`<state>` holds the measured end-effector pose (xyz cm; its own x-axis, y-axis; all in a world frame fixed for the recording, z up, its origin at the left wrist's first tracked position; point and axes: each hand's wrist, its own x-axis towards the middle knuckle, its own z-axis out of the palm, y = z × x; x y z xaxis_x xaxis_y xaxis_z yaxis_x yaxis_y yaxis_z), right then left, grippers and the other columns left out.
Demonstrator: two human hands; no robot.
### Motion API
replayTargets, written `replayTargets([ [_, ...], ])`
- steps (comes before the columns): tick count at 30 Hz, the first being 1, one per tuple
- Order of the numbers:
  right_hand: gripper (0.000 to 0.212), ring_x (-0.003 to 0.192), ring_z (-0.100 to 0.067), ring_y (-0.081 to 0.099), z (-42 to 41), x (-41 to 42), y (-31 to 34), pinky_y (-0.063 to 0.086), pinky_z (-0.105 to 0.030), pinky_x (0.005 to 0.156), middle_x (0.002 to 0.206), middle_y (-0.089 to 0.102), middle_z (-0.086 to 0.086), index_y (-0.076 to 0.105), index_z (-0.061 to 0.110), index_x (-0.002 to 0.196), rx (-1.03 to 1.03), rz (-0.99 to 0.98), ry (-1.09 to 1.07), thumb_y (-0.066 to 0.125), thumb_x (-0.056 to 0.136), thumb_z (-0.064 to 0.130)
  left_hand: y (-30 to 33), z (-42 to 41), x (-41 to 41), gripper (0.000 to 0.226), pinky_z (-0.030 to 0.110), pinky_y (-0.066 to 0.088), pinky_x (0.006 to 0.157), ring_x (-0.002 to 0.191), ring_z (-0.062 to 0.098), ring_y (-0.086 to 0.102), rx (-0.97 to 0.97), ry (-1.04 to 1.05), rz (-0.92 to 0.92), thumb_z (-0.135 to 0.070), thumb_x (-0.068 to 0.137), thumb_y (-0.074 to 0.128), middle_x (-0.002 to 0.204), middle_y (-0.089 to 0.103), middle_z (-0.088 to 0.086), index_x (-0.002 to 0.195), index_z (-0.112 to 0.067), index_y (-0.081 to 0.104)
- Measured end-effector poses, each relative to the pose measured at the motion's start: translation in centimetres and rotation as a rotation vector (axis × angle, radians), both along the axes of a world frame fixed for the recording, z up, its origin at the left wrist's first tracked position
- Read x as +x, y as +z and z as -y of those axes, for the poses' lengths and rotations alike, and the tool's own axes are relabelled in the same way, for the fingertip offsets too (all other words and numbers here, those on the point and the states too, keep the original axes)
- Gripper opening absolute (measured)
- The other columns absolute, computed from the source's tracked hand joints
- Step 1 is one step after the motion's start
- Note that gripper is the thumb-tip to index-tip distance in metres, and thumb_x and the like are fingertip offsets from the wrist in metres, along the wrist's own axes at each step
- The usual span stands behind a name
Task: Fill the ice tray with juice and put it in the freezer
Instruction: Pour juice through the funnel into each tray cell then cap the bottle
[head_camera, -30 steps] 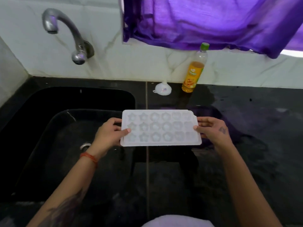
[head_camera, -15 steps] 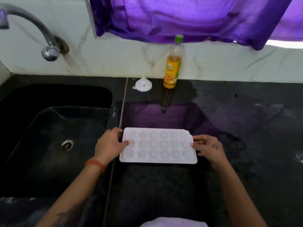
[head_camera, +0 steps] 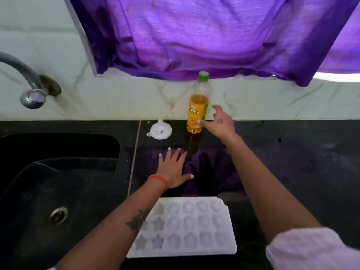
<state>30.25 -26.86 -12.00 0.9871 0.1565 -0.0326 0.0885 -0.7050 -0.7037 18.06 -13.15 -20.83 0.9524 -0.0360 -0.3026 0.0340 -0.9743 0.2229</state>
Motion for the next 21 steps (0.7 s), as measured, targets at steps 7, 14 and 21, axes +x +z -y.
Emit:
replayTargets([
  [7, 0.097, 0.124, -0.032, 0.047, -4.8, 5.4, -3.2, 0.043, -0.043, 0.100, 0.135, 0.048, -0.013, 0.020, 0.015, 0.140, 0.270, 0.008, -0.114, 0.079, 0.067, 0.039, -4.1, -0.8, 0.5, 0.086, 0.054, -0.026, 0.103, 0.137, 0.030, -0.035, 0.046, -0.018, -0.083, -0.074, 0.085, 0.020, 0.153, -0.031, -0.005, 0.146, -0.029, -0.020],
  [14, 0.073, 0.104, -0.034, 0.058, -3.3, 2.5, -2.6, 0.046, -0.036, 0.083, 0.113, 0.061, -0.012, 0.040, 0.011, 0.120, 0.168, 0.141, -0.110, 0.078, 0.065, 0.042, -3.3, -1.0, 0.4, 0.086, 0.051, -0.024, 0.107, 0.141, 0.027, -0.029, -0.091, 0.017, -0.056, -0.068, 0.086, 0.036, 0.157, -0.022, -0.006, 0.150, -0.030, -0.008],
  [21, 0.072, 0.097, -0.018, 0.062, 1.5, -8.2, -2.0, 0.051, -0.032, 0.080, 0.101, 0.065, 0.002, 0.047, 0.023, 0.113, 0.214, 0.130, -0.053, 0.082, 0.055, 0.046, 2.2, 0.0, -2.2, 0.068, 0.033, 0.032, 0.110, 0.137, 0.021, 0.035, -0.888, 0.270, 0.225, -0.022, 0.088, 0.063, 0.149, 0.037, 0.005, 0.146, -0.019, 0.028],
])
